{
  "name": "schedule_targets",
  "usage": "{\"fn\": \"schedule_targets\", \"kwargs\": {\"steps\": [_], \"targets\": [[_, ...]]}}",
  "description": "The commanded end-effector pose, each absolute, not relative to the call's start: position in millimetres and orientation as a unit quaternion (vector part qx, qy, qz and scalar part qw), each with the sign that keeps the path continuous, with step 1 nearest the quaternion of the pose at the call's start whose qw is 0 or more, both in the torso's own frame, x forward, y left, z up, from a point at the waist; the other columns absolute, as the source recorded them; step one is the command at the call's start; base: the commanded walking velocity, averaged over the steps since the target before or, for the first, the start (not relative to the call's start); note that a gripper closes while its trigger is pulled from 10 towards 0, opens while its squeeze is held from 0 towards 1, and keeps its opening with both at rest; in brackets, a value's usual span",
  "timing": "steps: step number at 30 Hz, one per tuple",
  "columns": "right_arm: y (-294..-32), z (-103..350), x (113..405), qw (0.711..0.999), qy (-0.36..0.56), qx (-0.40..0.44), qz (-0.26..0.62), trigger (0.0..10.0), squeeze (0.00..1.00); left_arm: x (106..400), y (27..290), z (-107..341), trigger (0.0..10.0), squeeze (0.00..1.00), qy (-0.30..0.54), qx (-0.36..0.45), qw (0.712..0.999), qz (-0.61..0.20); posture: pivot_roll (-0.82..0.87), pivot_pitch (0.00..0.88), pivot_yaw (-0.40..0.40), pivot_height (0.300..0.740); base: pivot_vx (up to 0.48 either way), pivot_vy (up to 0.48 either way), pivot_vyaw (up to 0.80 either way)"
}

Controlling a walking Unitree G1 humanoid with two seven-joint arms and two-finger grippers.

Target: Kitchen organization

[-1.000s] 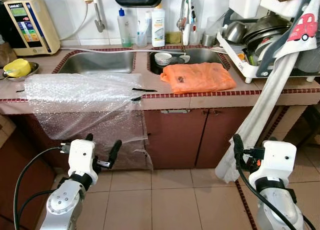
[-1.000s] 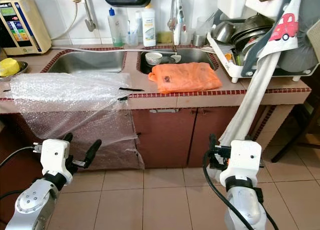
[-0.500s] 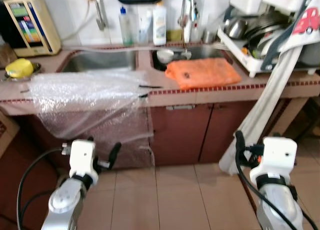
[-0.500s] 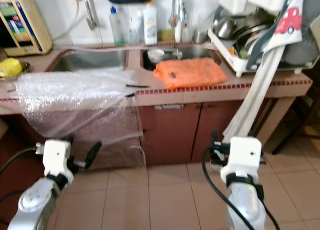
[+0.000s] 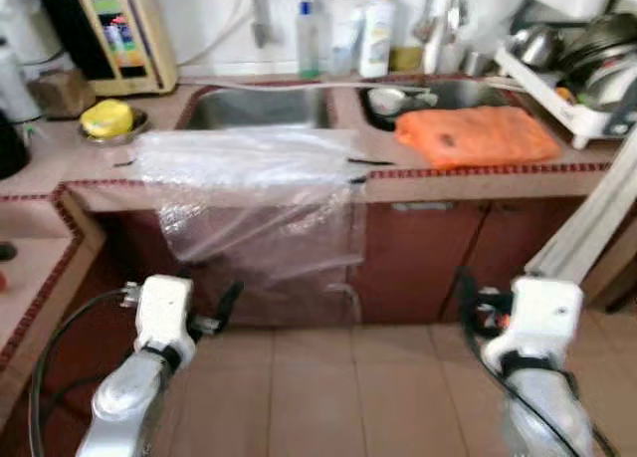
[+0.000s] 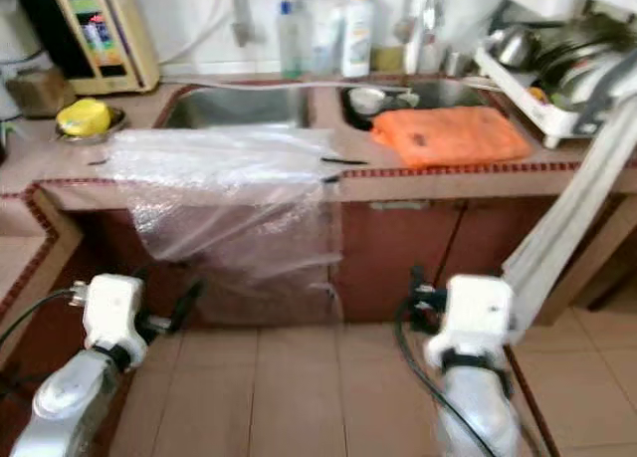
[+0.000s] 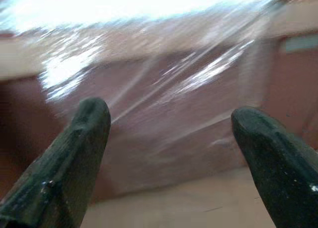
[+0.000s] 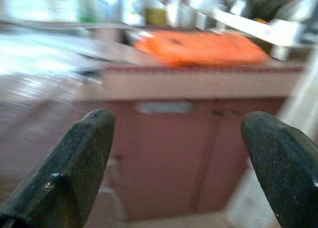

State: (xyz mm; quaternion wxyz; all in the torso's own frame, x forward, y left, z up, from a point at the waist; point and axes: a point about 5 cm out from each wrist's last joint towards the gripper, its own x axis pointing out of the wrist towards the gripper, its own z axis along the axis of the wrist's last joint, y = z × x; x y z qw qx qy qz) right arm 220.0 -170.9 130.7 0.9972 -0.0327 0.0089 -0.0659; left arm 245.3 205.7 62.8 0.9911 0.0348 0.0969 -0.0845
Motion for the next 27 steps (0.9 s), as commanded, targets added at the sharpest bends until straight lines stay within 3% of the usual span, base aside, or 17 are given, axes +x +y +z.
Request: {"fn": "schedule_targets", "kwargs": {"steps": [1, 6, 24, 27], "targets": [[-177.7, 135.0, 219.4, 0.996, 0.0, -0.04, -0.075, 10.0, 0.0, 248.1, 202.2, 65.9, 10.0, 0.0, 0.087, 0.033, 0.992, -0.089, -0.02, 0.0, 0.038, 0.74, 0.0, 0.48, 0.0], [-178.1, 134.1, 221.3, 0.997, 0.001, -0.04, -0.069, 10.0, 0.0, 248.5, 202.5, 67.4, 10.0, 0.0, 0.08, 0.031, 0.992, -0.088, -0.01, 0.003, 0.036, 0.74, 0.0, 0.426, 0.0], [-173.5, 137.4, 229.8, 0.997, -0.01, -0.046, -0.059, 10.0, 0.0, 250.8, 194.5, 74.4, 10.0, 0.0, 0.053, 0.052, 0.992, -0.102, 0.0, 0.0, 0.025, 0.74, 0.0, 0.0, 0.0], [-172.6, 137.4, 230.1, 0.997, -0.011, -0.047, -0.057, 10.0, 0.0, 252.7, 192.3, 78.1, 10.0, 0.0, 0.05, 0.051, 0.992, -0.105, 0.0, 0.0, 0.026, 0.74, 0.0, -0.34, 0.0]]}}
